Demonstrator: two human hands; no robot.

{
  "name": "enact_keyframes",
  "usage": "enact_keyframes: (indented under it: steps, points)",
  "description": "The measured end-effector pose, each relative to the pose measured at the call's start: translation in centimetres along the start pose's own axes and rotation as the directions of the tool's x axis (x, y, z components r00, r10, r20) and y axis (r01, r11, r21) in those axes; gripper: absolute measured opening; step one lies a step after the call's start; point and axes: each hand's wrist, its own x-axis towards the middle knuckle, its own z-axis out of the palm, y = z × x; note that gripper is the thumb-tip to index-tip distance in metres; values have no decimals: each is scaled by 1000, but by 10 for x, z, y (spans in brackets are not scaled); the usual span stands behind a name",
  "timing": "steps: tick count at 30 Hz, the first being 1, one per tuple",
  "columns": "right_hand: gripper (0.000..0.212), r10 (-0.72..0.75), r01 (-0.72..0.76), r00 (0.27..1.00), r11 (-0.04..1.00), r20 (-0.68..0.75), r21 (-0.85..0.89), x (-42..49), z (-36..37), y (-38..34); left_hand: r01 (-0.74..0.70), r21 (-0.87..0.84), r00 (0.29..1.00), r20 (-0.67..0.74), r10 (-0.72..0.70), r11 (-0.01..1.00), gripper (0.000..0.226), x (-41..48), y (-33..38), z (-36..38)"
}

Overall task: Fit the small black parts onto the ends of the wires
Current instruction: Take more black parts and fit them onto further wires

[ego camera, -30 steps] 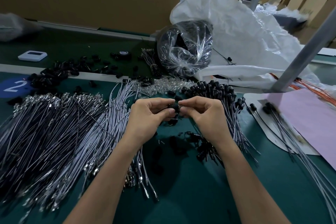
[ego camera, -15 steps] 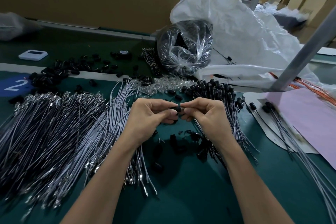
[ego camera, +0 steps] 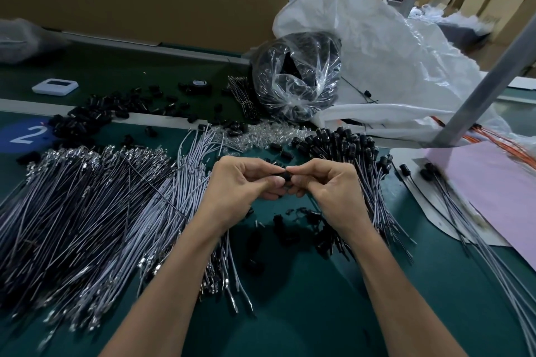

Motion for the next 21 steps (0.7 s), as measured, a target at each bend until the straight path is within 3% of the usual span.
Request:
enact_keyframes:
  steps: [6,9,11,13,16,18,21]
  points:
    - [21,-37,38,999,990,-13,136,0,-8,-11,31,-231,999,-10,-34,972,11,-6,11,15]
    - [11,-16,7,999,983,45,182,0,-11,-16,69,-299,998,24,-64,952,22,-7,15,20]
    - [8,-4,-24,996,953,94,303,1,-10,-20,100,-323,992,108,-68,941,32,-7,16,20]
    - [14,5,-63,994,846,111,529,3,-13,-26,110,-282,986,150,-69,953,38,-8,16,19]
    - [20,47,-5,998,700,-39,714,3,-34,-38,53,-221,990,-115,-80,974,41,-6,13,15]
    - [24,108,54,975,737,-196,673,4,-59,-42,13,-222,948,-307,-83,975,40,-2,9,11]
    - [23,118,-30,936,966,-331,258,7,-95,-41,2,-228,895,-433,-103,974,44,1,6,8]
